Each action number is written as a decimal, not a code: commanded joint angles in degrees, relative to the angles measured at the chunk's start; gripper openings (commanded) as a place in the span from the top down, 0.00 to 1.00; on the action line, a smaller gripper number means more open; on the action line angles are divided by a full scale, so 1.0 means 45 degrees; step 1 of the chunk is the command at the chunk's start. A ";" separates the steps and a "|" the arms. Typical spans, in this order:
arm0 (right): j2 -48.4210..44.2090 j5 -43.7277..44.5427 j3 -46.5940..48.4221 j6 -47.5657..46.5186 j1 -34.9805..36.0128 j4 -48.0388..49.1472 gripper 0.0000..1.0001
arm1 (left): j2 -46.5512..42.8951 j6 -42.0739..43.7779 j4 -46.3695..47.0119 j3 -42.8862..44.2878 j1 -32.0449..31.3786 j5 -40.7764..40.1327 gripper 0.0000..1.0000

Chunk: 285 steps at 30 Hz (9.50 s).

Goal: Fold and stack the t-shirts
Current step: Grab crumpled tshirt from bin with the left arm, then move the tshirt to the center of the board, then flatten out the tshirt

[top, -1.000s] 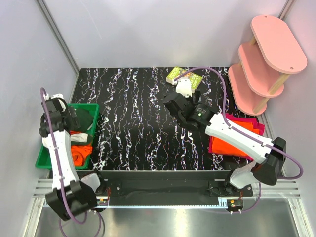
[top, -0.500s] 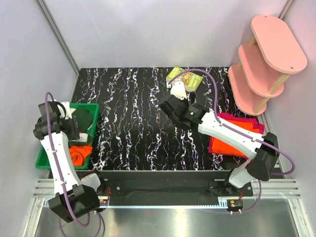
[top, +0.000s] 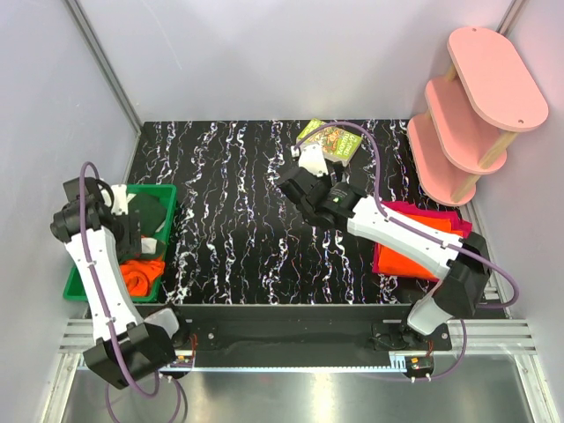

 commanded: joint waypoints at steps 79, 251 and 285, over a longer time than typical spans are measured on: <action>-0.3309 0.0375 -0.1163 0.2945 0.0291 -0.1259 0.03 | 0.6354 0.1114 0.5186 1.7430 -1.7581 -0.3008 1.00; 0.0852 -0.1949 -0.0967 -0.0727 -0.4123 0.4913 0.59 | 0.3465 -0.3340 1.0950 -0.0811 -0.9611 -0.0491 0.02; 0.0128 -0.1500 -0.2785 0.0641 -0.3382 0.4073 0.63 | 0.6761 -0.5761 0.9951 -0.2513 -1.1078 0.0744 0.44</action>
